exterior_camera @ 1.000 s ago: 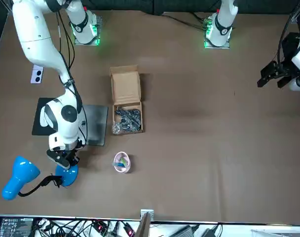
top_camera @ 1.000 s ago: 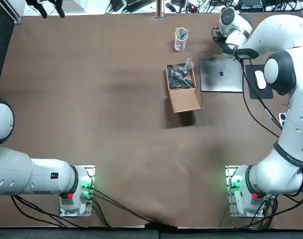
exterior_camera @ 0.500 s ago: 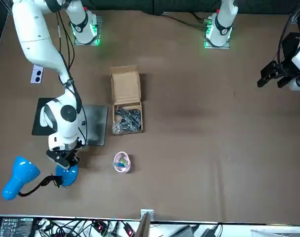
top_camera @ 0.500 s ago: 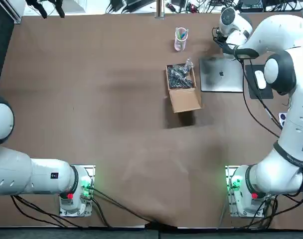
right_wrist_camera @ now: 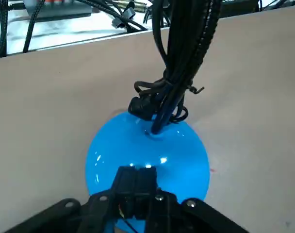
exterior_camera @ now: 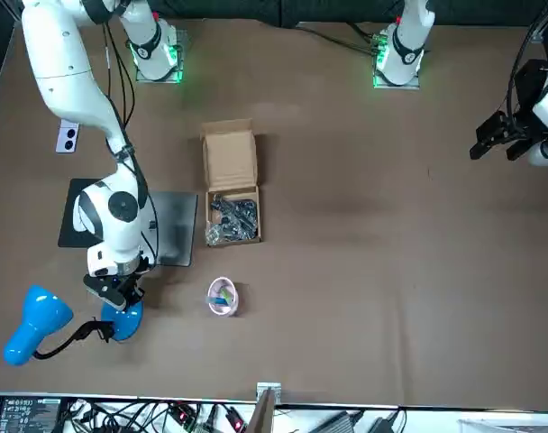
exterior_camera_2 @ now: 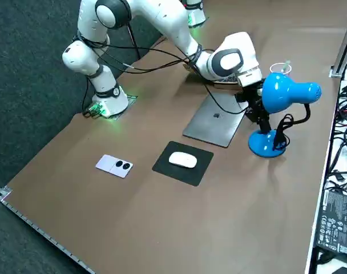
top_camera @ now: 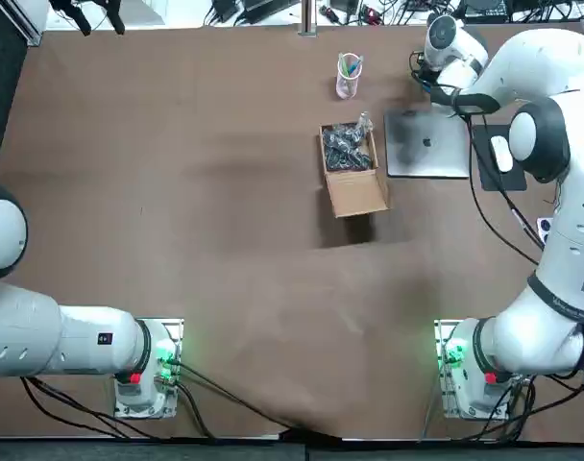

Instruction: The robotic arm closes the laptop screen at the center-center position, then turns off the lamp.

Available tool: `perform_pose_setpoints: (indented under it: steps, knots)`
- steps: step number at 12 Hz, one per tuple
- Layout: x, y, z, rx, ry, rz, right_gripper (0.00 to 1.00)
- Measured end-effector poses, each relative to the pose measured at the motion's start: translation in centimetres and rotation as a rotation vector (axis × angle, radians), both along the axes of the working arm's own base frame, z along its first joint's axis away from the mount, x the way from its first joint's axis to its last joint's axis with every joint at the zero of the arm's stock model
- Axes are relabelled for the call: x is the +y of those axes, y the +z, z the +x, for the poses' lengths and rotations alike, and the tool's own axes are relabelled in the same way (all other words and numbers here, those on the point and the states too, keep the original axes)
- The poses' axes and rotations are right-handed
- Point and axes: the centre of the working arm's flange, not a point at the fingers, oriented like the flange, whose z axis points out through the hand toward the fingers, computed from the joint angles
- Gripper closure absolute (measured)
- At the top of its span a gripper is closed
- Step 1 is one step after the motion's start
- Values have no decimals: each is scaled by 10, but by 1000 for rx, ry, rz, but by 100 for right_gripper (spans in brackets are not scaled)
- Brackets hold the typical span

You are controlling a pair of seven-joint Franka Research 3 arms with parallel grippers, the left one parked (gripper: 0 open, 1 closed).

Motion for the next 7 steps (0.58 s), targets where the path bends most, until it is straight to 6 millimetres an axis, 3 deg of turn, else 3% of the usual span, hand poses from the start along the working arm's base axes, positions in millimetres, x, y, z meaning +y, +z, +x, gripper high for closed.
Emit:
perform_pose_setpoints:
  steps: [7]
  knots:
    - [-3, 7, 4, -11, 10, -22, 99]
